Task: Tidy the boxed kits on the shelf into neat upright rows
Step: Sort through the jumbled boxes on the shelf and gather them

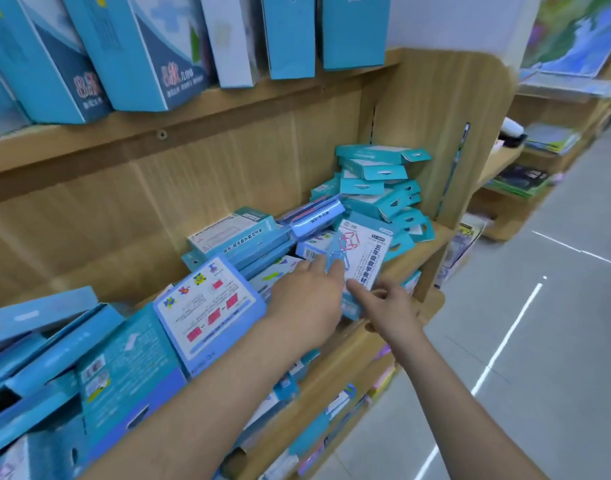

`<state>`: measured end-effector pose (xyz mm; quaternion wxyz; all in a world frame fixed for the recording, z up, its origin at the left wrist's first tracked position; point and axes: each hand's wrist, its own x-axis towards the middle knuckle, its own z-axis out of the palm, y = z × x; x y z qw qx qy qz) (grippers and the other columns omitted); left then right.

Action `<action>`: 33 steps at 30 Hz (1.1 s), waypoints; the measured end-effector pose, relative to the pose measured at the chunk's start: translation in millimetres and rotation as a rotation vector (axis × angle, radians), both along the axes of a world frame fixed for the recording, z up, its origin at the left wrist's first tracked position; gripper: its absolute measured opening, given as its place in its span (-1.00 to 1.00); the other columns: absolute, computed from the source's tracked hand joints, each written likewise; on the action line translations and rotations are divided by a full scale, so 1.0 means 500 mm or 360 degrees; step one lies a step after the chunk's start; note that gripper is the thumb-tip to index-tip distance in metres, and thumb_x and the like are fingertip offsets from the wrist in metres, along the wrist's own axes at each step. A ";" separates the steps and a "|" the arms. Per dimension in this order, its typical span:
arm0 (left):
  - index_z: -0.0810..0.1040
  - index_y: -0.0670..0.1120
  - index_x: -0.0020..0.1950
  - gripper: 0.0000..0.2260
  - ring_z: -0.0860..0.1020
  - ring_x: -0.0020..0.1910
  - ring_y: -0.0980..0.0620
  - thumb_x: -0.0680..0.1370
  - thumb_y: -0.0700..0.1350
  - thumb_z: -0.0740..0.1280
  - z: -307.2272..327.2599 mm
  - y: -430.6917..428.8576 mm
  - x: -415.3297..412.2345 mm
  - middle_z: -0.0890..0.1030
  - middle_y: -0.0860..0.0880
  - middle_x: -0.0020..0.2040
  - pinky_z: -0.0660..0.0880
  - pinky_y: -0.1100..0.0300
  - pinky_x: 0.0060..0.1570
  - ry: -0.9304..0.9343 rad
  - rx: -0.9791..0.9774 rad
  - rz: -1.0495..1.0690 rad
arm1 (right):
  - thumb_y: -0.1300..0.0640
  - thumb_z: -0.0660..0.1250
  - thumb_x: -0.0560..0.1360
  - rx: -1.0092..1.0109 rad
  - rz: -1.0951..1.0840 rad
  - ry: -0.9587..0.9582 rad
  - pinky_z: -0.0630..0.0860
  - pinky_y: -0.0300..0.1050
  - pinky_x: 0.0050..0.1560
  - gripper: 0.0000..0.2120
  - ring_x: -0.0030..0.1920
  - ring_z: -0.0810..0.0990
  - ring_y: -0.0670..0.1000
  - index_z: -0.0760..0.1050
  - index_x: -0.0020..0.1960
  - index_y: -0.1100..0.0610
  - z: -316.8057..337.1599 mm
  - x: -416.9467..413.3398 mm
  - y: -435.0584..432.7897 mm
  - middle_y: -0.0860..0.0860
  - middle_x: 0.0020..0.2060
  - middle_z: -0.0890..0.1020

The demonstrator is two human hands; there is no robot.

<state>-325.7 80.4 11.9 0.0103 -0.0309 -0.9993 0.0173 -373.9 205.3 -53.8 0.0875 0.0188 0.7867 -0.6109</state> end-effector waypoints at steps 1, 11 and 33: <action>0.12 -0.06 0.46 -0.44 0.29 0.35 -0.15 0.54 0.03 0.25 -0.006 0.011 -0.013 0.24 -0.12 0.43 0.41 -0.02 0.13 -0.0015 0.0050 0.0036 | -0.13 0.37 0.46 0.0002 0.0128 -0.0062 0.49 -0.18 -0.42 -0.74 -0.37 0.59 -0.01 0.53 -0.03 0.05 0.007 -0.004 0.005 0.05 -0.30 0.64; 0.24 0.11 0.34 -0.30 0.40 0.24 0.02 0.28 0.21 0.42 0.015 0.084 -0.075 0.38 0.04 0.26 0.33 0.15 0.19 0.0249 0.0808 0.0551 | -0.12 0.28 0.52 -0.0696 0.0374 -0.0428 0.34 -0.14 -0.36 -0.67 -0.49 0.50 -0.08 0.46 -0.24 0.12 0.055 -0.060 0.064 -0.02 -0.51 0.45; 0.66 0.00 -0.02 -0.75 0.54 0.00 0.17 0.44 -0.11 0.21 0.079 -0.005 0.181 0.67 0.09 -0.03 0.44 0.27 0.06 0.1029 0.0577 0.1171 | 0.14 0.32 0.49 0.0053 0.1512 0.1064 0.45 -0.13 -0.01 -0.72 -0.02 0.53 -0.17 0.53 0.18 -0.05 0.201 -0.040 -0.049 -0.19 -0.05 0.61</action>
